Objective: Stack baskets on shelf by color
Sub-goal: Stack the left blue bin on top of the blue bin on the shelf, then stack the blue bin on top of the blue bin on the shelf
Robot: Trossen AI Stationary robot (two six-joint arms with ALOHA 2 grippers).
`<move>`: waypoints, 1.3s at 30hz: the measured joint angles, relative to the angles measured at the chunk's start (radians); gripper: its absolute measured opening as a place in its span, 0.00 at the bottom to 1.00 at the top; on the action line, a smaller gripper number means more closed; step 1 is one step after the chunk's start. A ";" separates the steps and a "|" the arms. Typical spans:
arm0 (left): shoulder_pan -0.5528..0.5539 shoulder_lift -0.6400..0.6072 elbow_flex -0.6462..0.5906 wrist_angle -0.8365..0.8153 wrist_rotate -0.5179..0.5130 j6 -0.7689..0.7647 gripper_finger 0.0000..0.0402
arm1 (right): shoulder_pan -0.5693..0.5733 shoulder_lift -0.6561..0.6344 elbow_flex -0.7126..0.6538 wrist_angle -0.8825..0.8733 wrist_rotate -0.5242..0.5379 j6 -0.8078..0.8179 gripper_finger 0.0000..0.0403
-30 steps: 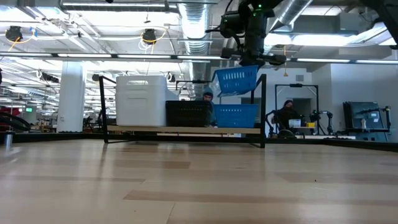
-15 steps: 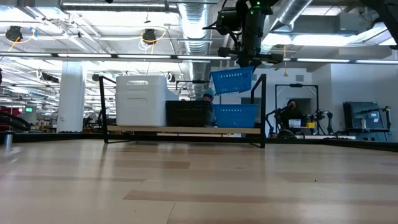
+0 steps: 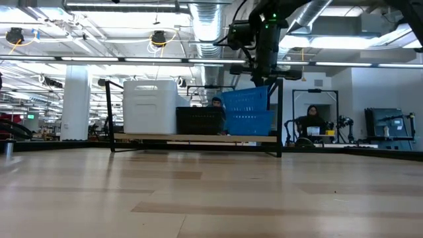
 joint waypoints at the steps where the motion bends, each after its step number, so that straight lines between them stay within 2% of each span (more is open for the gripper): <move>1: 0.000 0.000 0.000 0.000 0.000 0.000 0.27 | 0.000 0.001 -0.008 0.014 0.000 0.002 0.00; 11: 0.000 0.000 0.000 0.001 0.000 0.014 0.27 | -0.010 0.000 -0.013 0.024 -0.014 -0.028 0.02; 21: 0.000 0.000 0.000 0.004 0.000 0.003 0.27 | -0.010 -0.002 -0.011 0.023 -0.014 -0.061 0.18; 29: 0.000 0.000 0.000 0.004 0.000 -0.004 0.27 | -0.010 -0.011 -0.011 0.020 -0.002 -0.084 0.26; 39: 0.000 0.000 0.000 0.005 0.000 -0.008 0.27 | -0.010 -0.130 -0.012 0.018 0.012 -0.073 0.32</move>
